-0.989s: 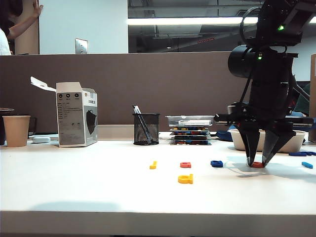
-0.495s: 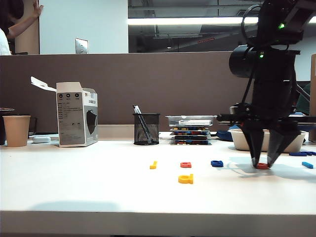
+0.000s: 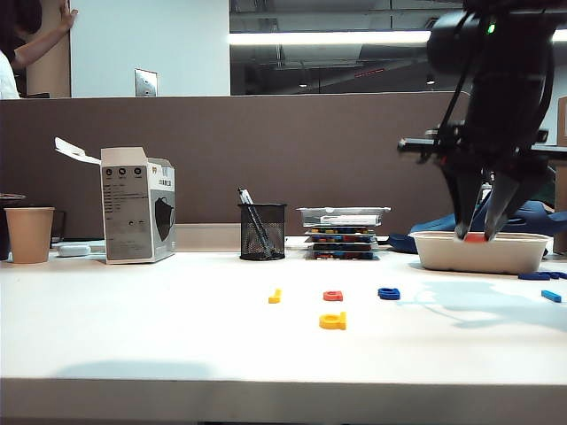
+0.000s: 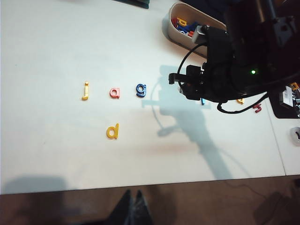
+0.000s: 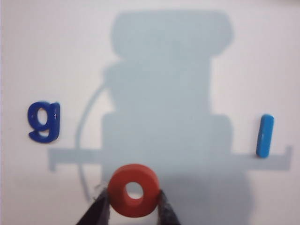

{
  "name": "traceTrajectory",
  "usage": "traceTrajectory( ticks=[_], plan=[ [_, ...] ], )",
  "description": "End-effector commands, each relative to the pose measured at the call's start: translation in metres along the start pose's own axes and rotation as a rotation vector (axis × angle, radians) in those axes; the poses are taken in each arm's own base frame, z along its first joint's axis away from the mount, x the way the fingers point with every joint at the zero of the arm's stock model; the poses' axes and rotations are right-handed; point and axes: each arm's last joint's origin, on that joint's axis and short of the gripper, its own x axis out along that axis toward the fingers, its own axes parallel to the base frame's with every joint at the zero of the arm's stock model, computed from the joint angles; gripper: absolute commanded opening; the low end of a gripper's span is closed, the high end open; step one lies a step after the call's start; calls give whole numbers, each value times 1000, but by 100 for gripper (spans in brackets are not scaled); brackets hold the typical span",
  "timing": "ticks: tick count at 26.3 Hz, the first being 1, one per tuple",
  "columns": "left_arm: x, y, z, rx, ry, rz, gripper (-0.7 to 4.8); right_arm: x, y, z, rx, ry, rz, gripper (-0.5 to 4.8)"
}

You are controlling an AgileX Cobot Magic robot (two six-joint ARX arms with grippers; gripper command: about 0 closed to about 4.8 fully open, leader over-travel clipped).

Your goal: Select the appropriate letters from the row of letter magnets placed on the table to arrange into the word "dog".

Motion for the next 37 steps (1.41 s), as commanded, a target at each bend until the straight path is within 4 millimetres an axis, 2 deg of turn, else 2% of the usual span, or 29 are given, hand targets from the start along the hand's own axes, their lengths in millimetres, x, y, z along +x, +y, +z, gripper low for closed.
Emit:
traceTrajectory(
  ticks=[1, 8, 14, 19, 28, 37],
  plan=[
    [-1, 0, 1, -2, -7, -3, -5, -11, 0, -4, 22, 6, -1, 94],
    [-1, 0, 1, -3, -8, -3, -5, -21, 6, -13, 21, 32, -1, 94],
    [-1, 0, 1, -2, -7, -3, -5, -23, 37, -27, -29, 39, 27, 94],
    [-1, 0, 1, -2, -7, -3, -5, -23, 52, -36, -53, 43, 47, 94],
    [-1, 0, 1, -3, -7, -3, -5, -4, 70, -66, -73, 73, 66, 94],
    [-1, 0, 1, -2, -7, -3, -5, 7, 78, -71, -68, 25, 115, 94]
  ],
)
